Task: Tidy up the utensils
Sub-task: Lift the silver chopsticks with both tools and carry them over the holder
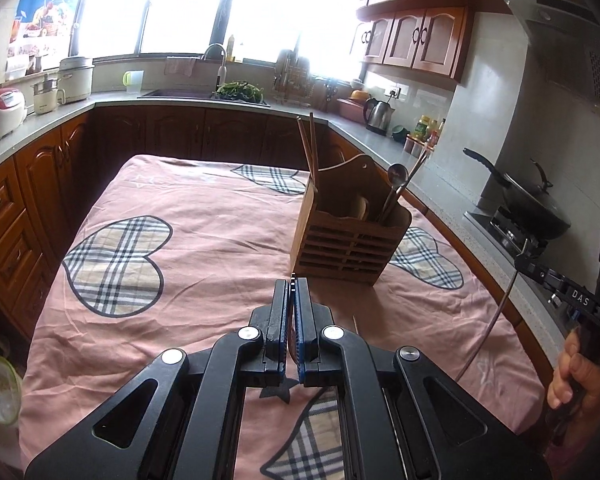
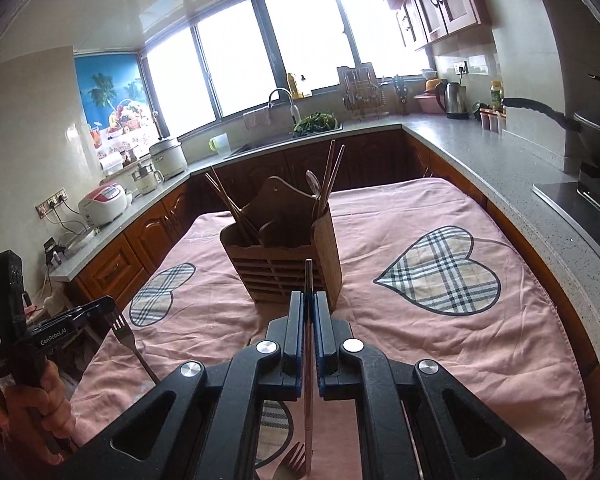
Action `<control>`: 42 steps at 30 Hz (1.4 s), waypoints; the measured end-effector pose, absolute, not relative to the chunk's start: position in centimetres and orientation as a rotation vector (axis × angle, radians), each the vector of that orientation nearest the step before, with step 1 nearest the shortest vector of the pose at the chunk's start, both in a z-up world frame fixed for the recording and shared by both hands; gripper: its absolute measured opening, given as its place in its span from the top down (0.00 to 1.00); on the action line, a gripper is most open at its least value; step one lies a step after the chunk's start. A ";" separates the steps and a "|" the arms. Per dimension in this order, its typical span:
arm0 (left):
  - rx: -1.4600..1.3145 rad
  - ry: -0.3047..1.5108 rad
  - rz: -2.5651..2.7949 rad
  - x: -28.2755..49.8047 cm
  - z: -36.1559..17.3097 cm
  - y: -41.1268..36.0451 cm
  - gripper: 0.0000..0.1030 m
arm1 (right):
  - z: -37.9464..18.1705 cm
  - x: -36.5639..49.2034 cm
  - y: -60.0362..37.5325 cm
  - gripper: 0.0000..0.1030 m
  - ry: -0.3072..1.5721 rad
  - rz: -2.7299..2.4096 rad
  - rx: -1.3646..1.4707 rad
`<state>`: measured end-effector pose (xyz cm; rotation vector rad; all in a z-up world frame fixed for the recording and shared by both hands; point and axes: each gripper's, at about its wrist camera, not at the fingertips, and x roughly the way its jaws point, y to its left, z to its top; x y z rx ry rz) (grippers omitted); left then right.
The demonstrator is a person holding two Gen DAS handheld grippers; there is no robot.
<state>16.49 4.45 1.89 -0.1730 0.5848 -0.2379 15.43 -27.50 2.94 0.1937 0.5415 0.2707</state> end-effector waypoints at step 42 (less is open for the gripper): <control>-0.206 0.329 -0.124 30.4 10.6 1.7 0.98 | 11.5 26.3 -27.6 0.96 0.179 0.229 0.304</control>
